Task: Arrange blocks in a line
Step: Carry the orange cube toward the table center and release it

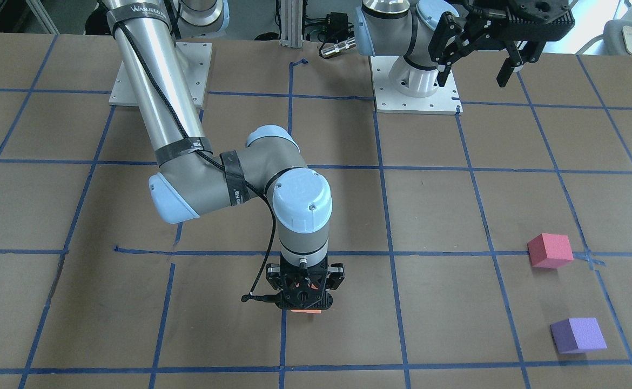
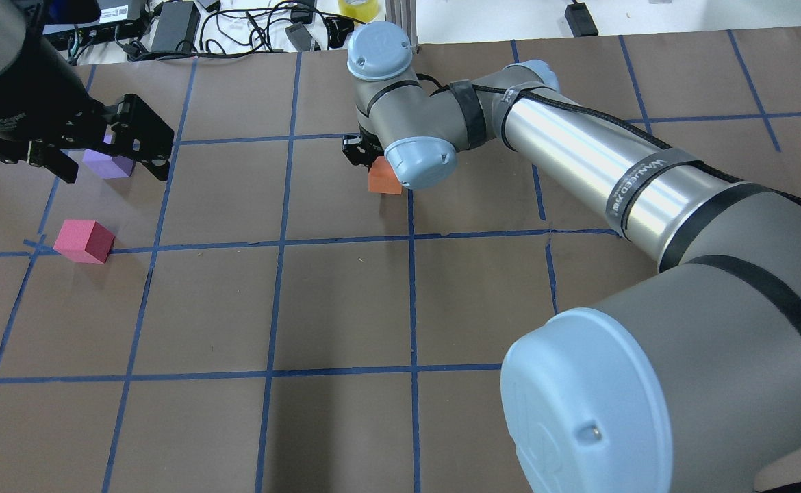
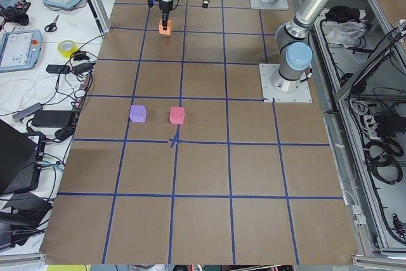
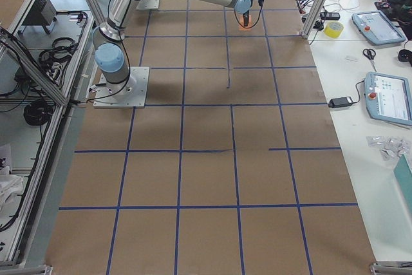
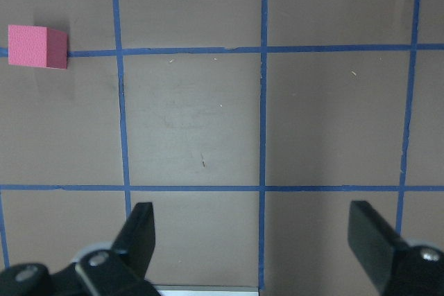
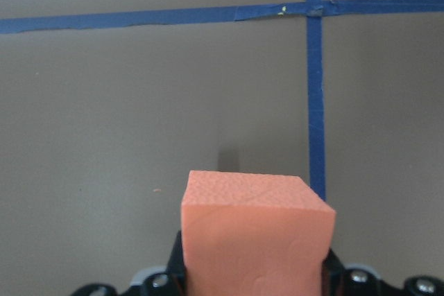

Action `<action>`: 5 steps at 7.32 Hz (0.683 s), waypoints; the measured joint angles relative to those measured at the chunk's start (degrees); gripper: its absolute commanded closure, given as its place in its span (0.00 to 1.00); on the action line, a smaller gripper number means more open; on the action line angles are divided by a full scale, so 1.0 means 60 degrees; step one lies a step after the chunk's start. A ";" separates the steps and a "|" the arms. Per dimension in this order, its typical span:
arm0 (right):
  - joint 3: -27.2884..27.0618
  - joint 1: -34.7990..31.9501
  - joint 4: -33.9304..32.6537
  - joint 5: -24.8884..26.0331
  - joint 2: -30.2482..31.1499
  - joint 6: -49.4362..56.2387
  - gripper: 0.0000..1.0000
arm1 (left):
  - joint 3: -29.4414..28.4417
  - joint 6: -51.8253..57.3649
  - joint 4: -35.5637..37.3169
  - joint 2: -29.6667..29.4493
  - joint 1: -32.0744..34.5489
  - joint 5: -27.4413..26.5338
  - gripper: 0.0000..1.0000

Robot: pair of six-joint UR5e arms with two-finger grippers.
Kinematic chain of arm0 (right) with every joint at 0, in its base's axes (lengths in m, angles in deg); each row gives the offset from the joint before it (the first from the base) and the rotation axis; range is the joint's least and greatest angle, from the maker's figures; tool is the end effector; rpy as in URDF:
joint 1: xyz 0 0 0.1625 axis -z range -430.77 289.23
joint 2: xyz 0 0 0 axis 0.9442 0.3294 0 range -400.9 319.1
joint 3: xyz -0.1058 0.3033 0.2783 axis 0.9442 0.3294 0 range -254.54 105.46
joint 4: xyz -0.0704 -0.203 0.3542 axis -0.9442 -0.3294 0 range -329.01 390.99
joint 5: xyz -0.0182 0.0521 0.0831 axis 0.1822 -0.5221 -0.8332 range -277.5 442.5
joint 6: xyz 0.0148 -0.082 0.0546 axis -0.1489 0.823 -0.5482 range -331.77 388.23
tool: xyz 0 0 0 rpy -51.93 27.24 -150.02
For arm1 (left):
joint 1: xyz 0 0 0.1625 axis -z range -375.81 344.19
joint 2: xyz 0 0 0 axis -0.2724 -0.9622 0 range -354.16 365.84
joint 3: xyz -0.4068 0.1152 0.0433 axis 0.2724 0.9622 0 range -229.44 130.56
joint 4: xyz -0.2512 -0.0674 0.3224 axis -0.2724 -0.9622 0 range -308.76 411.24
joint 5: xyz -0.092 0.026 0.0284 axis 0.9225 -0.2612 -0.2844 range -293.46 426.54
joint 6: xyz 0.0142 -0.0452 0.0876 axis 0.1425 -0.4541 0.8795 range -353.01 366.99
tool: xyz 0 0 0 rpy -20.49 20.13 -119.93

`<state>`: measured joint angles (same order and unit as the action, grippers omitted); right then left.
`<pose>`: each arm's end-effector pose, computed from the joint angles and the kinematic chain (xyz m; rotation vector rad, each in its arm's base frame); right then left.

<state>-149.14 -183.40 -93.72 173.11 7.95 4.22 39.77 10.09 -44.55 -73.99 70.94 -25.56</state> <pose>0.4095 -0.6385 0.2292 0.0382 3.0808 -0.2281 -0.1057 -0.4251 0.5652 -0.0068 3.0970 -0.1365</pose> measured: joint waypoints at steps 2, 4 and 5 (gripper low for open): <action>0.0707 -0.0071 -0.0001 0.0004 -0.0574 -0.0019 0.63 | 0.0013 0.0003 -0.0015 0.0025 0.0000 -0.0034 0.00; 0.1122 -0.0086 -0.0011 0.0008 -0.0972 -0.0014 0.00 | 0.0125 0.0010 -0.0014 0.0084 0.0000 -0.0118 0.00; 0.1177 -0.0090 -0.0012 0.0009 -0.1030 -0.0011 0.00 | 0.0190 0.0014 -0.0021 0.0116 0.0000 -0.0140 0.00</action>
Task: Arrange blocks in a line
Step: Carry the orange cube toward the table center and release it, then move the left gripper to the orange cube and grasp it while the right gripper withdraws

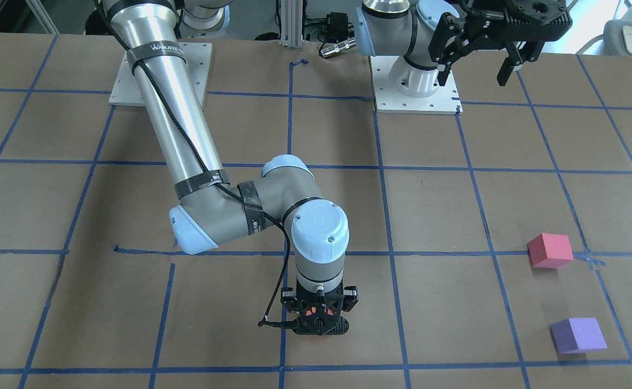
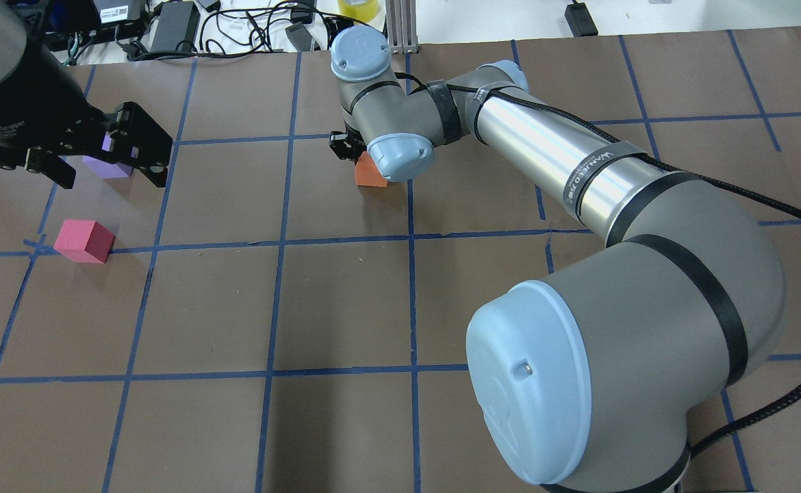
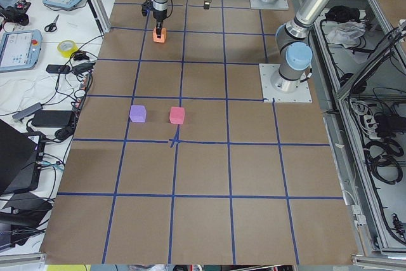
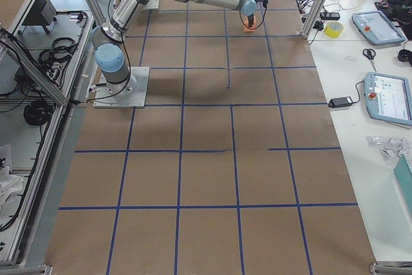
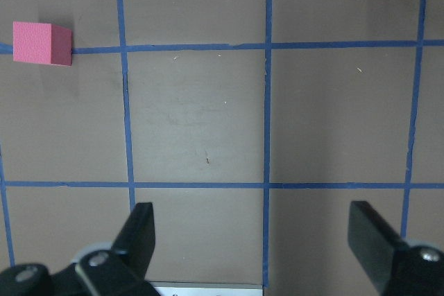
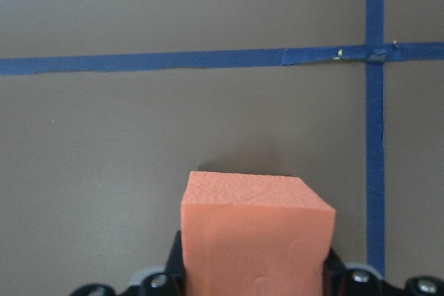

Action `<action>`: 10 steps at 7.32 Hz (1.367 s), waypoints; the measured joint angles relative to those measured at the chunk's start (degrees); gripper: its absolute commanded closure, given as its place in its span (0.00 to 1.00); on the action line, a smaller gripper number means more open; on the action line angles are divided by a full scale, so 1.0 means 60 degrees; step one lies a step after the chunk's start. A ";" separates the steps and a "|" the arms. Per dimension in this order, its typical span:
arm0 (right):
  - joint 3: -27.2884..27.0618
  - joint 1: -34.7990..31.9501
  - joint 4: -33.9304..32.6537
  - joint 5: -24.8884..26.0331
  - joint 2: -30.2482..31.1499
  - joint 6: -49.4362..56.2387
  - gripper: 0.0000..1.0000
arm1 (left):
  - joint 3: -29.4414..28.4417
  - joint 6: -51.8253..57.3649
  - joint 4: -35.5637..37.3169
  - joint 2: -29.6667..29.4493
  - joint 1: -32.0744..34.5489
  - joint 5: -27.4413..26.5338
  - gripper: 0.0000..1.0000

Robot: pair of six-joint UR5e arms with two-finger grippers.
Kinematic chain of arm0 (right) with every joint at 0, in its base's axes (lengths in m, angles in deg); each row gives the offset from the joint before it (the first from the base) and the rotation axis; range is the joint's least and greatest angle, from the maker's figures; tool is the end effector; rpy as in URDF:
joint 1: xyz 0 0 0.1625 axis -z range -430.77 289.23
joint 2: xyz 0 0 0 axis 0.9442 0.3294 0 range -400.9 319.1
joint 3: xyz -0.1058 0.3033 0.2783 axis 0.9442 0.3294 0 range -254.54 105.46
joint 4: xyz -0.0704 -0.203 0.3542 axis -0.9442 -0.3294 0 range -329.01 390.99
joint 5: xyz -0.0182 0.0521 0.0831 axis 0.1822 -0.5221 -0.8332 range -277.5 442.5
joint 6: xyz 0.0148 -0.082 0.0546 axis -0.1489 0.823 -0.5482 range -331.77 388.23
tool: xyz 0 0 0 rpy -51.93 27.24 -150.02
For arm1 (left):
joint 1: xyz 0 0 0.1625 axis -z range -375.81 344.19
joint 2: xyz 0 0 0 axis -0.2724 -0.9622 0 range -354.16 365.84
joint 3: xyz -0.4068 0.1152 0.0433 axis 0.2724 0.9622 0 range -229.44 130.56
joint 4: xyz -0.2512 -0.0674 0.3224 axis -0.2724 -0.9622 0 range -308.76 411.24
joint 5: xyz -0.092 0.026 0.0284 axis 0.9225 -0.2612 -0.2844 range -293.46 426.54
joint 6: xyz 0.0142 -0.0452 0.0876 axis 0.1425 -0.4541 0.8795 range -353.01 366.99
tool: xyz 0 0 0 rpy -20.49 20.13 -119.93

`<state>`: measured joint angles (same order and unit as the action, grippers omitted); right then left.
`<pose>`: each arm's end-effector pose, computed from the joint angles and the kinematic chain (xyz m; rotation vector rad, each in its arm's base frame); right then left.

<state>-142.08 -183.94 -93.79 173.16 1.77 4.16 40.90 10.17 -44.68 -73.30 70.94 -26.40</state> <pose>0.4299 -0.6685 0.2046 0.0255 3.0725 -0.2511 -0.1045 -0.4196 0.5603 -0.0053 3.0835 -0.1193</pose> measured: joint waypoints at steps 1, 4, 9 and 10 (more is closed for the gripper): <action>0.0018 -0.0003 0.0019 -0.0011 0.0017 -0.0055 0.00 | 0.0066 0.0003 -0.0010 0.0043 0.0000 -0.0010 0.00; -0.0055 0.0022 0.0702 0.0000 0.0983 -0.0133 0.00 | 0.0153 0.0010 -0.0023 0.0129 -0.0006 -0.0122 0.00; -0.1353 0.1308 0.3709 0.0066 0.4269 0.0958 0.00 | 0.0239 -0.0014 0.0040 0.0097 -0.0003 -0.0129 0.00; -0.2172 0.1687 0.3878 0.0084 0.5185 0.1613 0.00 | 0.0344 0.0023 0.0137 0.0099 -0.0004 -0.0110 0.00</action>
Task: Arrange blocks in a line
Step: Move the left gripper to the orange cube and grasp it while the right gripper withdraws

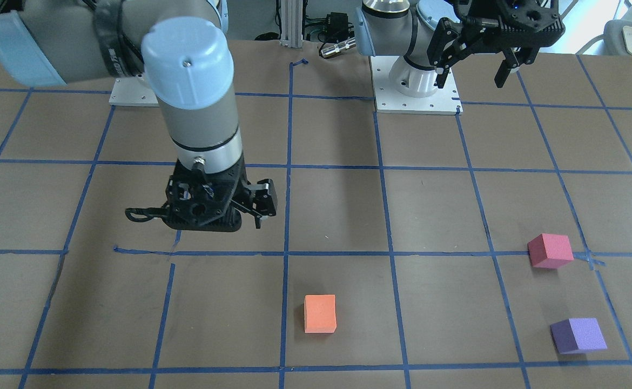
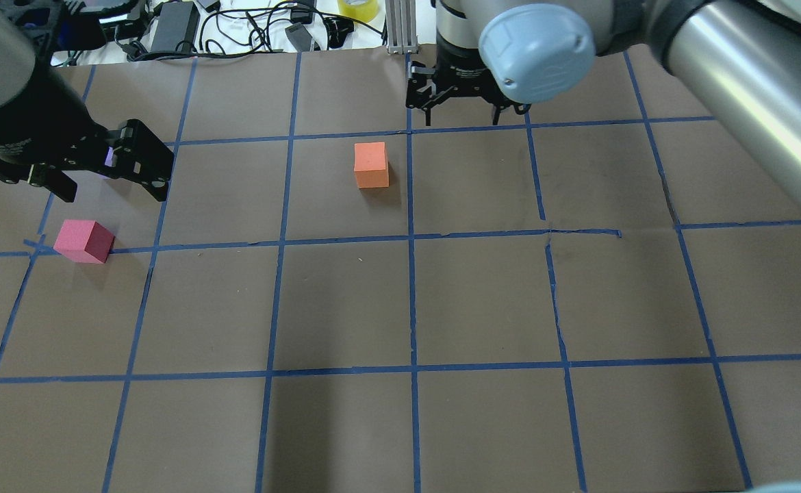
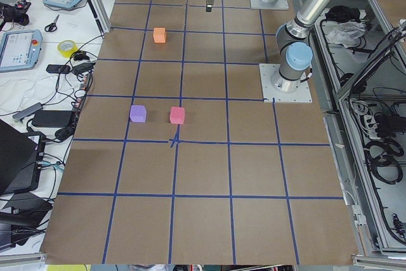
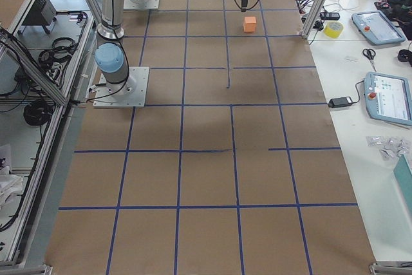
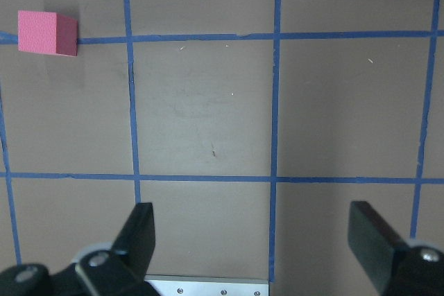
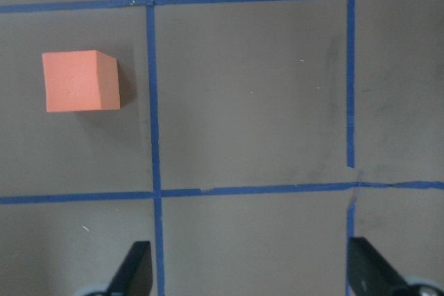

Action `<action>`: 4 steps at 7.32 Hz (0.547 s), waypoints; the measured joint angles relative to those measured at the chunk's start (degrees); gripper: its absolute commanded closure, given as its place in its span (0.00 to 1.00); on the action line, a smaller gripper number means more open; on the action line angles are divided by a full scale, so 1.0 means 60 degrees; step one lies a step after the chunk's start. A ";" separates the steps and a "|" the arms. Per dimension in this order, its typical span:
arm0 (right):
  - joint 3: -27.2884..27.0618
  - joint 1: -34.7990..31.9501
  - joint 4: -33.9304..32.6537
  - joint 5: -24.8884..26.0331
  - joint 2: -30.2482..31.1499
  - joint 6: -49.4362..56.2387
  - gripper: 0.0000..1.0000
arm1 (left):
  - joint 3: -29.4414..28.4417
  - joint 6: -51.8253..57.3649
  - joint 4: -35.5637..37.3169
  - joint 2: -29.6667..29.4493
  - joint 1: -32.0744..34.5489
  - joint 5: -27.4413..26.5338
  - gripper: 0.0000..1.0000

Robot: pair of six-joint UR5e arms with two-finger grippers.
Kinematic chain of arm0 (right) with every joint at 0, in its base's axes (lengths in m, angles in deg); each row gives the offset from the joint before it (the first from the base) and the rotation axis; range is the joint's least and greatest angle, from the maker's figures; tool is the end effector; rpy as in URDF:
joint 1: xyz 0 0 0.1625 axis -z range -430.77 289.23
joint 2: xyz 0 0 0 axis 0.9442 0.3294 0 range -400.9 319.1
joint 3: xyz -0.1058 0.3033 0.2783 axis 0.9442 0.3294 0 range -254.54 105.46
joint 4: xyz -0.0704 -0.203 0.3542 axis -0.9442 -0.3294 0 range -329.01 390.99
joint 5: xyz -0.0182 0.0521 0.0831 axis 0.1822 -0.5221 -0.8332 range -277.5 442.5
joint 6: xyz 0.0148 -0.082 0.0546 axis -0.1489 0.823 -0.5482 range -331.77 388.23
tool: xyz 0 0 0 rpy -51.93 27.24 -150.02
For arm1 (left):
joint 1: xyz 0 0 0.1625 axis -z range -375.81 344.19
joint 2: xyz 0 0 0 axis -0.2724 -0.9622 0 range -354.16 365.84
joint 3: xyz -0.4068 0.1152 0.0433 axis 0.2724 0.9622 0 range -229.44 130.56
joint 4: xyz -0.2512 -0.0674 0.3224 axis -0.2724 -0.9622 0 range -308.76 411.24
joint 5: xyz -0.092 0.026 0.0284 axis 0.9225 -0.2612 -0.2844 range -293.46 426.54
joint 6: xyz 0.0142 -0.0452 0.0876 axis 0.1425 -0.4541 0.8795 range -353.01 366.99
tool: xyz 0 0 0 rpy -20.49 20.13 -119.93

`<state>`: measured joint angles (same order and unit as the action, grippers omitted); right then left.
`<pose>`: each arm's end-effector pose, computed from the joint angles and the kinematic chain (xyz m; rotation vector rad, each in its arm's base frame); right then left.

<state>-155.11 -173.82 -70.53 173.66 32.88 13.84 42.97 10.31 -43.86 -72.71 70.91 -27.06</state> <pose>0.2670 -0.5702 0.4332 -0.0379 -3.1385 0.1334 -0.1034 -0.4160 0.5483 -0.0025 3.0732 -0.1000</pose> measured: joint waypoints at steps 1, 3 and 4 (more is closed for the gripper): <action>-0.0845 0.0304 0.0059 0.0034 0.0846 0.0456 0.00 | 0.0056 0.0023 0.0160 0.0009 0.0000 -0.0006 0.00; -0.2054 0.0784 0.0029 0.0069 0.1747 0.0966 0.00 | 0.0113 0.0074 0.0293 -0.0005 0.0001 0.0043 0.00; -0.2306 0.0895 -0.0015 0.0070 0.1876 0.1221 0.00 | 0.0143 0.0082 0.0285 -0.0100 -0.0009 0.0207 0.01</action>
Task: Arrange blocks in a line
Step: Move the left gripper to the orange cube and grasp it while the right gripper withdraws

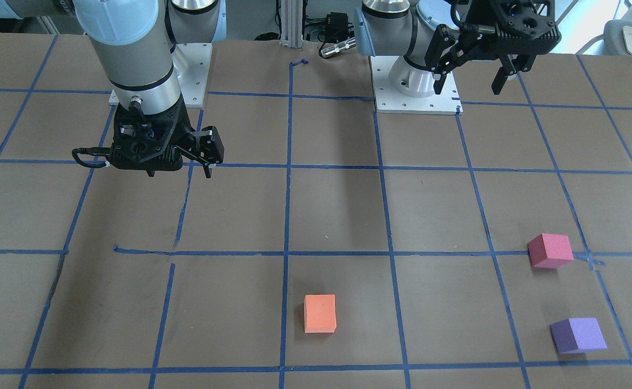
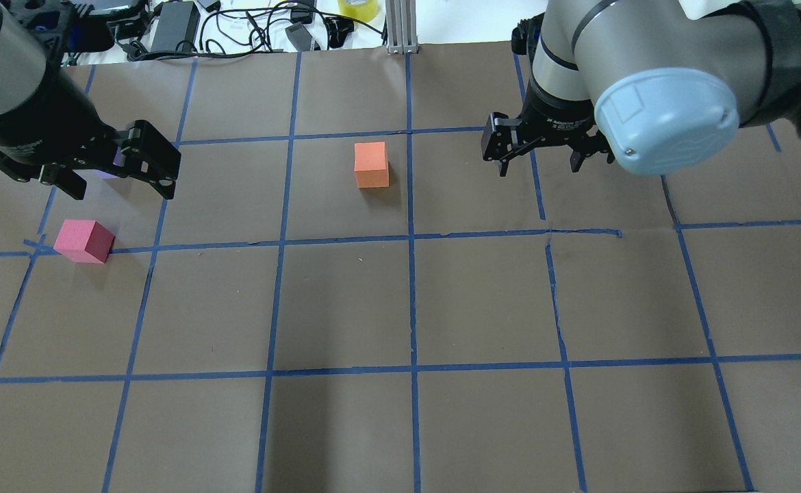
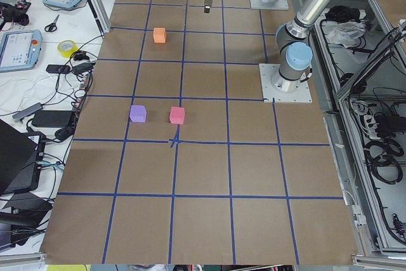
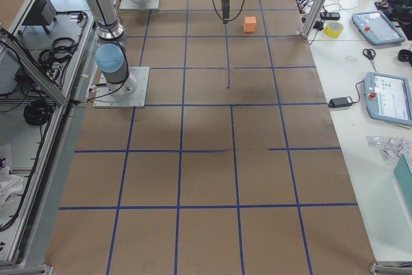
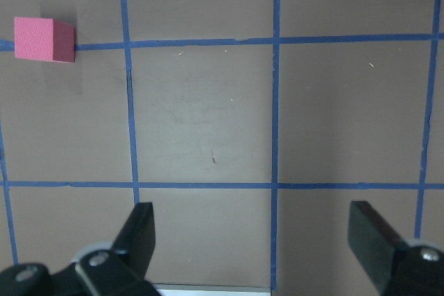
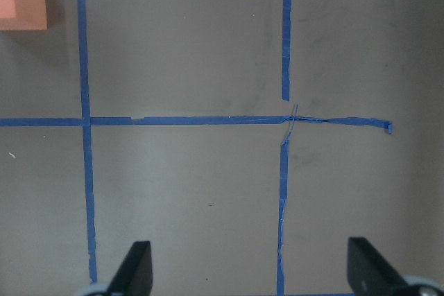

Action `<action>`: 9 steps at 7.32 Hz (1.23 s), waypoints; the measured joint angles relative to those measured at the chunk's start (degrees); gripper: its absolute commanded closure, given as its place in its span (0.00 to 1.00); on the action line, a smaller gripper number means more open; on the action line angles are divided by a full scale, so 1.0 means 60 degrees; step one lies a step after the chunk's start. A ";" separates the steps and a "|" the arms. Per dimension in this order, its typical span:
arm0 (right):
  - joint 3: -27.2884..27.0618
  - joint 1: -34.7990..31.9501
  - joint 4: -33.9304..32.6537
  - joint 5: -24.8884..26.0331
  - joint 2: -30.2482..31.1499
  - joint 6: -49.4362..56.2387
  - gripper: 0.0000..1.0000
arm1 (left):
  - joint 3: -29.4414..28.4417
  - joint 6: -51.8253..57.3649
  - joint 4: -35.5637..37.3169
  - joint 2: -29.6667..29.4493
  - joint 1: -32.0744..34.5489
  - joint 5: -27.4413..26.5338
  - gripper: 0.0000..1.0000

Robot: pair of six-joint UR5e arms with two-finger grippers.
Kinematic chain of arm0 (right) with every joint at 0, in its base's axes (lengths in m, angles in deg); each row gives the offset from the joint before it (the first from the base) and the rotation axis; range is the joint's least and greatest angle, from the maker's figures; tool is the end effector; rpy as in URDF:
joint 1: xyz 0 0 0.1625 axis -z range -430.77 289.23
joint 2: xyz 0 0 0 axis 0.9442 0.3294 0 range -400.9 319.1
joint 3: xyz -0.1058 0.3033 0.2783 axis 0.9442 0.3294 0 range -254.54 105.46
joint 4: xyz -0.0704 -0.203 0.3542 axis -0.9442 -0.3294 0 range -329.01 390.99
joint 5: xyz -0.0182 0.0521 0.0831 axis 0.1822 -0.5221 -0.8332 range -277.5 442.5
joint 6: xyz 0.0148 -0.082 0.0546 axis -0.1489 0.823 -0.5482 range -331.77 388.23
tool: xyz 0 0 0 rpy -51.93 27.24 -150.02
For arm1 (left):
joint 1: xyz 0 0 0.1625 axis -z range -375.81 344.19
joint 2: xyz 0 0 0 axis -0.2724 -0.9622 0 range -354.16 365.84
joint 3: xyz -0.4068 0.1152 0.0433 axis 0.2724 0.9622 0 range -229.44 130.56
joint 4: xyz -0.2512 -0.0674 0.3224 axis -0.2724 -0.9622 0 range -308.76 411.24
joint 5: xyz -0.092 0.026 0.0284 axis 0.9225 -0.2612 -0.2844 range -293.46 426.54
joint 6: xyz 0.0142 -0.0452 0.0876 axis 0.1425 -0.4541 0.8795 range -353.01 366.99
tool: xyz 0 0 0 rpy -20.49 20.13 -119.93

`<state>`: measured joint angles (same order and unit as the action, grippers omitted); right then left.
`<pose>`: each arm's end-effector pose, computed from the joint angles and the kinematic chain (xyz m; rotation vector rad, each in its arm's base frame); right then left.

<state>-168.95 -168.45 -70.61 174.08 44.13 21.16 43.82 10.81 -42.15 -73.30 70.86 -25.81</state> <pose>0.1999 -0.5051 0.4263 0.0159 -3.1186 0.0654 -0.1048 -0.4223 0.5398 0.0107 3.0941 -0.1096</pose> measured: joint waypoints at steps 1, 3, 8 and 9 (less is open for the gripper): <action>-0.0097 0.0061 -0.0019 0.0004 0.0044 0.0188 0.00 | -0.0008 -0.0106 0.0088 -0.0188 -0.0005 0.0095 0.03; -0.0135 0.0119 -0.0046 0.0022 0.0066 0.0378 0.00 | -0.0016 -0.0416 0.0855 -0.0966 0.0151 0.0176 0.02; 0.0219 0.0086 -0.0022 0.0729 0.0428 0.0394 0.00 | -0.0826 -0.1459 0.4553 -0.4462 0.1907 0.0532 0.00; 0.0199 0.0114 -0.0019 0.0417 0.0533 0.0533 0.00 | -0.0901 -0.1675 0.5219 -0.5121 0.2117 0.0533 0.00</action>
<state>-167.76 -167.77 -70.73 176.58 47.33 24.36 38.41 0.76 -10.84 -104.03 83.56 -22.62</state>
